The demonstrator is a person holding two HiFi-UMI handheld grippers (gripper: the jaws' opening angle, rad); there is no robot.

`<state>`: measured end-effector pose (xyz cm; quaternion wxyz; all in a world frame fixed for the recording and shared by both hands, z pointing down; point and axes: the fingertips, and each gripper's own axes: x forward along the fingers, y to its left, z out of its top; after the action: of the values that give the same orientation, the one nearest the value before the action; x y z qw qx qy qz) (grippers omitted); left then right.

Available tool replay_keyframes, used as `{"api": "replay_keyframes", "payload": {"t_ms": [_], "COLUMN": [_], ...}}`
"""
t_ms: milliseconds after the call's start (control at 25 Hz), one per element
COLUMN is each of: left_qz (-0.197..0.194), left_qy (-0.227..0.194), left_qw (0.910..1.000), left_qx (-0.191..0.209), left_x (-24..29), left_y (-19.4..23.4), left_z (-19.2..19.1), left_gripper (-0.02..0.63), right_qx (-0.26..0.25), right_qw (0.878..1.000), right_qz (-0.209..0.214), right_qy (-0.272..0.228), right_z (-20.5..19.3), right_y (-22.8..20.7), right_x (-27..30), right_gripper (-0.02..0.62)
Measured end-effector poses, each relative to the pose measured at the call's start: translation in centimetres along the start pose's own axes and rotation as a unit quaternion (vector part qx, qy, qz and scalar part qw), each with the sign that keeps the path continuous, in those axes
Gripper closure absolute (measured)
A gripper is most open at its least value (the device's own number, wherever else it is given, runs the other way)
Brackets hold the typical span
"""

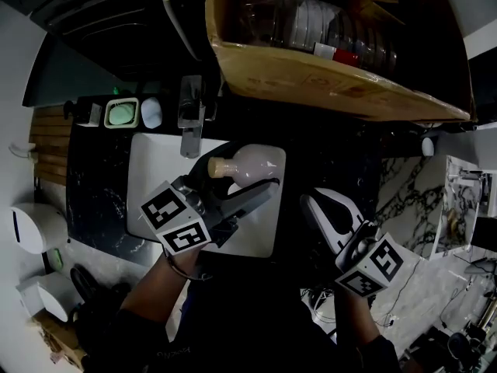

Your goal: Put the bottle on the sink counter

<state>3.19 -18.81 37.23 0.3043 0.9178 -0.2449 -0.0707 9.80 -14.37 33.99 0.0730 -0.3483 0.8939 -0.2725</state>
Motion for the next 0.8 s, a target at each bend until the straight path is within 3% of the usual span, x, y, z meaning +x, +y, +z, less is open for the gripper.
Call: {"api": "replay_keyframes", "payload": {"t_ms": [600, 800], "left_qz": [0.106, 0.142], "left_qy": [0.058, 0.084], "left_qw": [0.9911, 0.9838], "left_qx": [0.057, 0.071], "left_x": [3.8, 4.8], "left_y": [7.9, 10.4], "left_z": [-2.8, -4.2], "left_gripper": [0.222, 0.222], "right_qx": [0.031, 0.010], "right_qw": [0.999, 0.999], "right_qz": [-0.006, -0.020], "right_qy": [0.006, 0.034], "right_z": [-0.8, -2.5], "right_y": [-2.7, -4.8], "right_x": [2.2, 1.7], "right_gripper": [0.568, 0.569]}}
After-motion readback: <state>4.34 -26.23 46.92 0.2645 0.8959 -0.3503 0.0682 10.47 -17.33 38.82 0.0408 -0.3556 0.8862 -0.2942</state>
